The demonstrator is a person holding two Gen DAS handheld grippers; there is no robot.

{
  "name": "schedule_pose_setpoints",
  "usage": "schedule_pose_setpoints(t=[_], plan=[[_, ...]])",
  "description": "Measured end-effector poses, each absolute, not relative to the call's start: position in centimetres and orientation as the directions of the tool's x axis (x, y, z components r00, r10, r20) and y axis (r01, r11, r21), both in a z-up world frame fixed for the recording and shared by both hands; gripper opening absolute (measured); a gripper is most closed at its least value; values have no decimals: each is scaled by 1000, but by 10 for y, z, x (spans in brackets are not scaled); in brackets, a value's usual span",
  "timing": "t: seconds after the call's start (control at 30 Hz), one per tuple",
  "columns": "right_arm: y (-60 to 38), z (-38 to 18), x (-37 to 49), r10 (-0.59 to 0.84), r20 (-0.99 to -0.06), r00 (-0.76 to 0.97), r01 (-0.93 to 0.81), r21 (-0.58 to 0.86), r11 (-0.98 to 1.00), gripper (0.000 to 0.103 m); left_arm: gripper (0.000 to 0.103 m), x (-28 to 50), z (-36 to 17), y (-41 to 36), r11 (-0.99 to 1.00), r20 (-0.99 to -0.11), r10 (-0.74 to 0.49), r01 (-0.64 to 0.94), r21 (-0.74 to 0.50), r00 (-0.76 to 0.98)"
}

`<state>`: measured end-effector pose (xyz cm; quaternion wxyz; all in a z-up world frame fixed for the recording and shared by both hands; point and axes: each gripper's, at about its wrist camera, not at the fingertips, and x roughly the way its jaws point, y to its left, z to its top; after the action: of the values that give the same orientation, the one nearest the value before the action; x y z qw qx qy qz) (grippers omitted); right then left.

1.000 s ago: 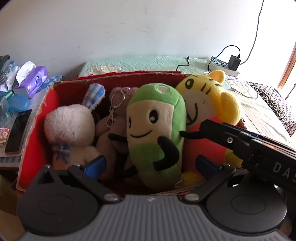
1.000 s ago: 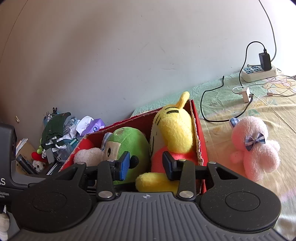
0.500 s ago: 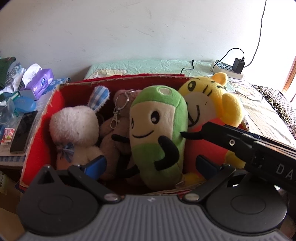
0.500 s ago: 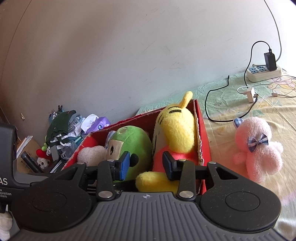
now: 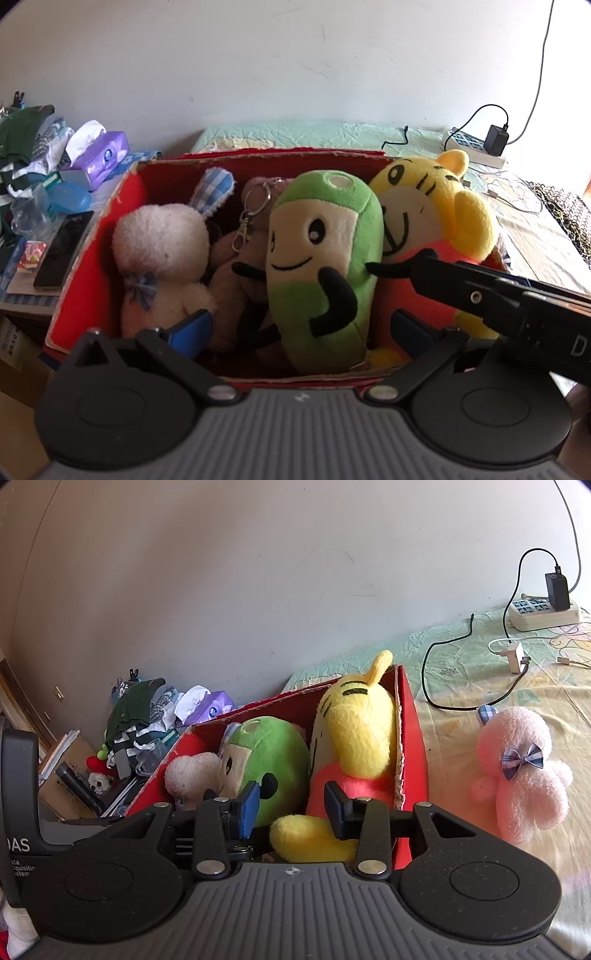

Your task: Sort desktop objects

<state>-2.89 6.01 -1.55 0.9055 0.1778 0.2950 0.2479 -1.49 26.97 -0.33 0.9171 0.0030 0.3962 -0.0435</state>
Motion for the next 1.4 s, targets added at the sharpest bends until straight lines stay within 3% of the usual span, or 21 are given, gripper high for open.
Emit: schedule_pose_setpoints(t=[0.43,0.83,1.4], plan=[[55,-9,-22,590,-477,652,-372,477,796,42,102,-15,1,271,998,-733,-60,43,-42,677],[50,4,-37,565,-399,722,-359,482,799,44,102,-18,23,283,999,-706,-20,44,16,708],[11,-10,-55,562,-328,759,-279,616,737,45,100,-24,36,281,998,-693,-7,53,45,721]])
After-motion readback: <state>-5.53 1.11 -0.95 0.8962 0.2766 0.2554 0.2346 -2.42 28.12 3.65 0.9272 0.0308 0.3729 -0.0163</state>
